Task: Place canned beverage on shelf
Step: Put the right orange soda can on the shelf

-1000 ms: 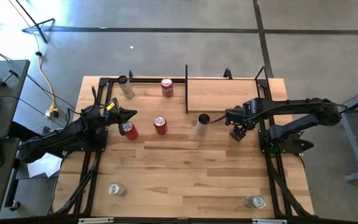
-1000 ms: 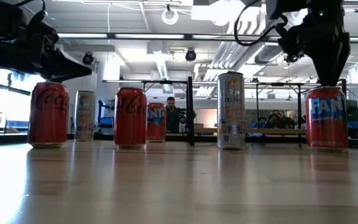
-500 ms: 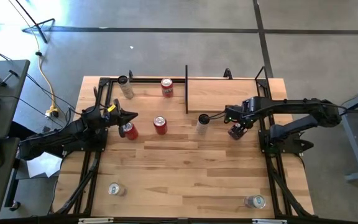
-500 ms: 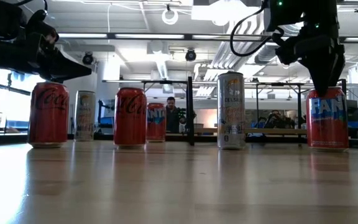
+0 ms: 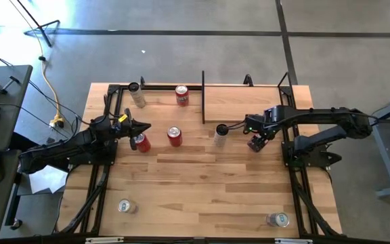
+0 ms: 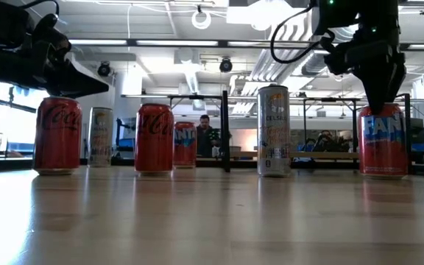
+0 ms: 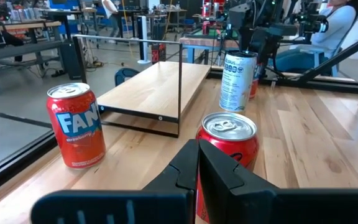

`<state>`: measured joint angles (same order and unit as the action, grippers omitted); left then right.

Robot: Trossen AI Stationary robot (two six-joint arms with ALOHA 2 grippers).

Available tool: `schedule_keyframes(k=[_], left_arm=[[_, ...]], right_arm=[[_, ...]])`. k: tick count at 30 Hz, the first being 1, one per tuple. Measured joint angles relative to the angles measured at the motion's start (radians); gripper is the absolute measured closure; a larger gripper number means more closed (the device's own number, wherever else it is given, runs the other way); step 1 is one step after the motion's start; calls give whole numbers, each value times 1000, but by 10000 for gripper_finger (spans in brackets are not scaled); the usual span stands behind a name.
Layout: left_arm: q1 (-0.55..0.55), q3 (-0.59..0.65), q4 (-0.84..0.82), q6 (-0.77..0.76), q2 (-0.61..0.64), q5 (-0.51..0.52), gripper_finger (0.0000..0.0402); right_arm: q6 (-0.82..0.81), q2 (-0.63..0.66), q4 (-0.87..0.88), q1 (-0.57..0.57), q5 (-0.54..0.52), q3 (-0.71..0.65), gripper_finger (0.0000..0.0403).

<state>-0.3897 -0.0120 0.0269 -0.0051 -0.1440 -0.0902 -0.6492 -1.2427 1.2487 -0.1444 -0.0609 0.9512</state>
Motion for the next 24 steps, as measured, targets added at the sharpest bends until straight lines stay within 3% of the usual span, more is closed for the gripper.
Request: schedule_keyframes(k=[16, 24], left_arm=[[0, 0, 0, -1, 0, 2, 397], [0, 0, 0, -1, 0, 2, 397]], right_arm=[[-50, -5, 3, 3, 62, 84, 139], [-35, -59, 93, -3, 56, 271, 150]])
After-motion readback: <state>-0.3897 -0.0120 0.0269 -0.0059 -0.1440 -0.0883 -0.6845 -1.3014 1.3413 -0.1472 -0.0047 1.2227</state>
